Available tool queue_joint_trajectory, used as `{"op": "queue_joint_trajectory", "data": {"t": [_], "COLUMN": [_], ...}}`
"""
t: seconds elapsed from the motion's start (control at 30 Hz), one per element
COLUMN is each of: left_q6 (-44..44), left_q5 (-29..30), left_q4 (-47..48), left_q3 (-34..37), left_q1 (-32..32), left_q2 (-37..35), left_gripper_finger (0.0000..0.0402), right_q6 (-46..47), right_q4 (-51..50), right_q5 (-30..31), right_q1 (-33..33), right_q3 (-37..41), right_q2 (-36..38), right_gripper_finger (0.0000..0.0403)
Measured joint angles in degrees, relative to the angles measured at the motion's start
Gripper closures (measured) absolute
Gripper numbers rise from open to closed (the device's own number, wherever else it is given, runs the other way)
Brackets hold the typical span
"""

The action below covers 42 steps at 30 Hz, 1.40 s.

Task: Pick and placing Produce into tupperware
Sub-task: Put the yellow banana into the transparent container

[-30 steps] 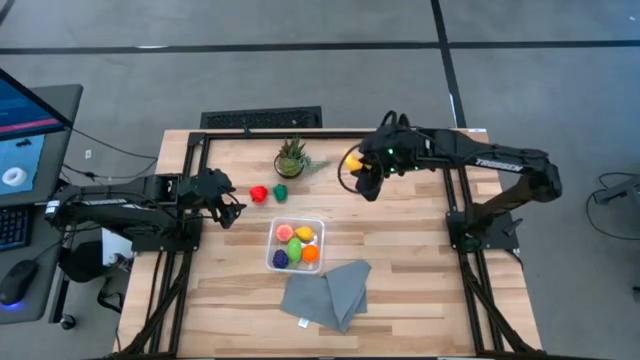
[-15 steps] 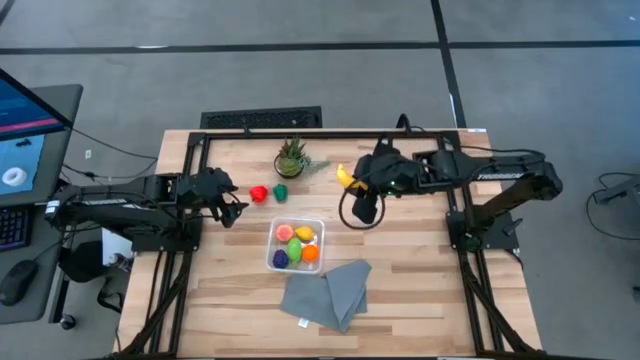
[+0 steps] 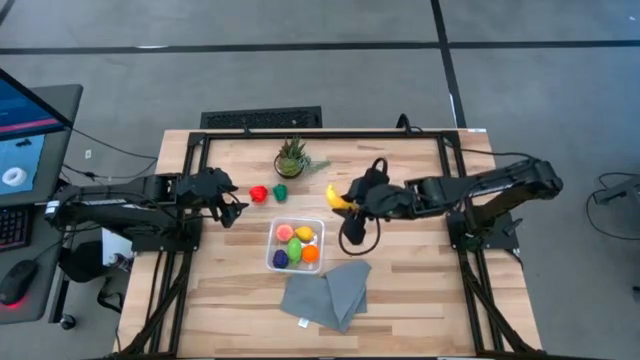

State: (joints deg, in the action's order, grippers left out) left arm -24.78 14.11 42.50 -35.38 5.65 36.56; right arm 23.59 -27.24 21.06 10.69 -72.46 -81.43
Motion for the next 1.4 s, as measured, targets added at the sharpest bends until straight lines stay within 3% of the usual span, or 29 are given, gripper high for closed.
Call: {"op": "queue_joint_trajectory", "data": {"t": [0.47,0.73,1.0,1.23,1.4], "left_q6": [0.07,-0.09,-3.63,-5.98,-4.67], "left_q5": [0.17,0.22,0.27,2.91,1.55], "left_q4": [-2.32,-3.21,-5.64,-6.51,-6.78], "left_q3": [0.02,0.02,0.02,0.02,0.02], "left_q1": [0.0,0.0,0.0,0.0,-0.02], "left_q2": [-4.01,-4.9,-5.04,-5.05,-5.23], "left_gripper_finger": [0.0095,0.0095,0.0095,0.0095,0.0095], "right_q6": [4.64,4.97,6.01,6.39,9.45], "right_q4": [20.44,23.26,29.97,38.86,47.31], "right_q5": [1.79,3.34,2.8,-3.9,-3.67], "right_q1": [3.66,4.69,5.56,5.72,5.66], "right_q3": [10.94,12.06,12.02,11.91,11.18], "right_q2": [0.0,-2.03,-9.39,-17.89,-22.47], "right_gripper_finger": [0.0216,0.0225,0.0215,0.0224,0.0223]}}
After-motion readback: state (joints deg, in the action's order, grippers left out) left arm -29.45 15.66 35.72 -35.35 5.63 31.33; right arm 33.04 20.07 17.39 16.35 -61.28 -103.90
